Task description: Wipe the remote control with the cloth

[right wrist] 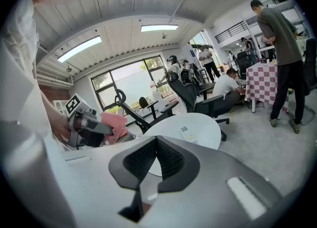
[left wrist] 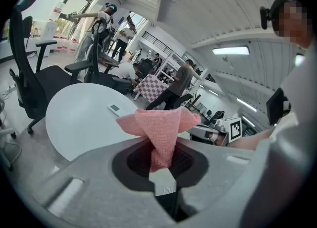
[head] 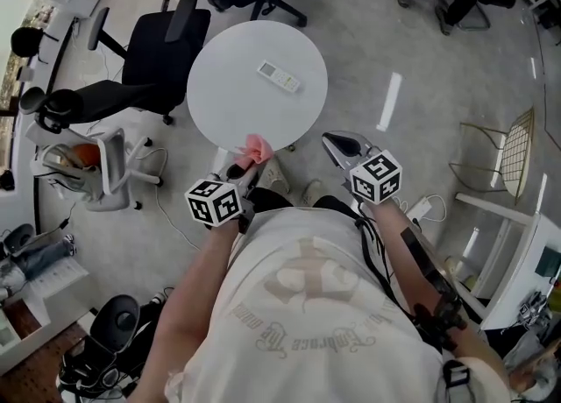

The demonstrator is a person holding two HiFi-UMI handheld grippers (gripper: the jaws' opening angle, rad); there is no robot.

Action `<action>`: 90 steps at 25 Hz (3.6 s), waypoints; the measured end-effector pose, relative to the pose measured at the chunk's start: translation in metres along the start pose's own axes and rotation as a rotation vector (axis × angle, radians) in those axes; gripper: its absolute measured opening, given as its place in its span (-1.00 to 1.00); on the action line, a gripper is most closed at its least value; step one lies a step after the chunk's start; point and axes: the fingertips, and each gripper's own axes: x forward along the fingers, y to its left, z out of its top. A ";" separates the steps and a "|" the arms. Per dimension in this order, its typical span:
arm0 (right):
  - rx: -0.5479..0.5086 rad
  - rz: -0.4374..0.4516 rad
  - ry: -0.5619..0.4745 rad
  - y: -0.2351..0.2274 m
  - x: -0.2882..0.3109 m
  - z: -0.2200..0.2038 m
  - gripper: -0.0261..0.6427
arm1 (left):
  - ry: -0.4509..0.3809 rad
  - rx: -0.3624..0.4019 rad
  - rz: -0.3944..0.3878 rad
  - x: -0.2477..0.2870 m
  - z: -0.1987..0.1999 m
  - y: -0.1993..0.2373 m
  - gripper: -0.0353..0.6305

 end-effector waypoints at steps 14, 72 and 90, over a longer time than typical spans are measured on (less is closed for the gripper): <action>-0.014 -0.146 0.065 -0.047 0.062 0.032 -0.89 | 0.092 0.025 -0.127 0.062 0.068 0.061 -0.77; -0.331 -0.113 0.600 -0.156 0.230 -0.085 -0.22 | 0.607 0.113 -0.174 0.253 0.059 0.130 -0.76; -0.343 -0.098 0.604 -0.146 0.236 -0.080 -0.23 | 0.786 0.126 -0.090 0.267 0.038 0.140 -0.78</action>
